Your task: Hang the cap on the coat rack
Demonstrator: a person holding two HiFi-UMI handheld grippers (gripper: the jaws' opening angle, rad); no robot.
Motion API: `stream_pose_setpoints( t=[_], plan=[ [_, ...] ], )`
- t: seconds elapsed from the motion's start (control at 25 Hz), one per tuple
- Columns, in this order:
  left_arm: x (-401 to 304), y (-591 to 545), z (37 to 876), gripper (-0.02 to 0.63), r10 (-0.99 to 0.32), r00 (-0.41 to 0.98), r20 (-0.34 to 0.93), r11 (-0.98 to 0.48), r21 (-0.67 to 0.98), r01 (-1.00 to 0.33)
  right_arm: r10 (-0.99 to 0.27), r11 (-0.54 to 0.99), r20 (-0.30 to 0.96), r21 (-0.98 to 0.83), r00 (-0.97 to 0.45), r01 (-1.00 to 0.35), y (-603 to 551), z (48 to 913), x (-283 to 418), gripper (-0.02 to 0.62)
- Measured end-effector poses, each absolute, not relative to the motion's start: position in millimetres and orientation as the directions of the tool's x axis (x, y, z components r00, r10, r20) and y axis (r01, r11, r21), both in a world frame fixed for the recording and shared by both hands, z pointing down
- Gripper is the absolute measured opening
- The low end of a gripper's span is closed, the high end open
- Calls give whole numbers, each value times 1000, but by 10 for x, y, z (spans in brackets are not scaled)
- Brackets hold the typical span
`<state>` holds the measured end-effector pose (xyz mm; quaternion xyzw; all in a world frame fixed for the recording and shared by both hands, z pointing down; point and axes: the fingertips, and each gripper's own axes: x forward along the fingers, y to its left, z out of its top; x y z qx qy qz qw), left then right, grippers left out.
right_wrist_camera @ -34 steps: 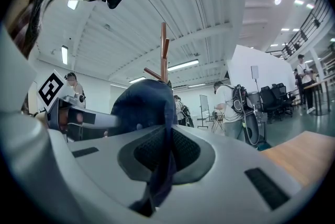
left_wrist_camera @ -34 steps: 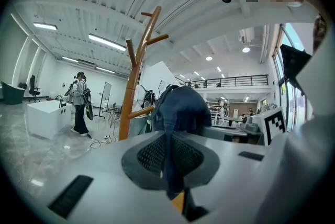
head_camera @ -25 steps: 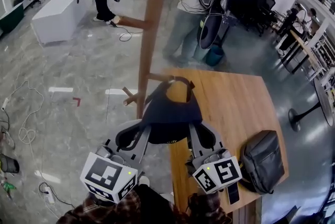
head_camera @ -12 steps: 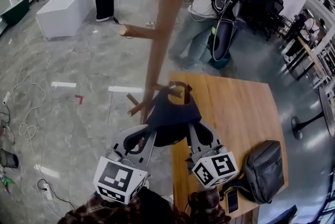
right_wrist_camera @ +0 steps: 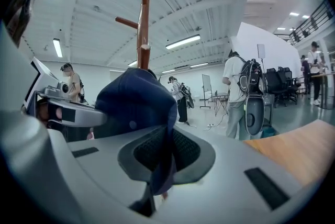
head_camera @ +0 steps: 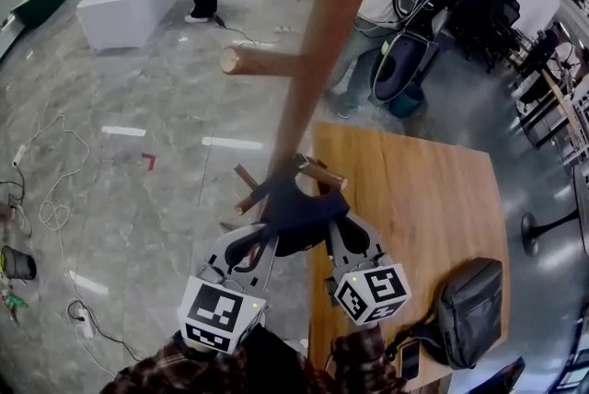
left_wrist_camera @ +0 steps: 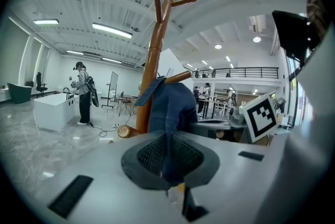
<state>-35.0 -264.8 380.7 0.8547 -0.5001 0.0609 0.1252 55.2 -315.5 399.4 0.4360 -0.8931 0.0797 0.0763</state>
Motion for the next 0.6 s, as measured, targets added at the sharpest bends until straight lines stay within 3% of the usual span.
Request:
stream_pose_setpoints(
  t=[0.6],
  plan=[
    [-452, -2814, 4095, 18, -853, 483, 199, -447, 202, -872, -759, 605, 240, -85, -606, -791, -3323, 4216, 335, 20]
  ],
)
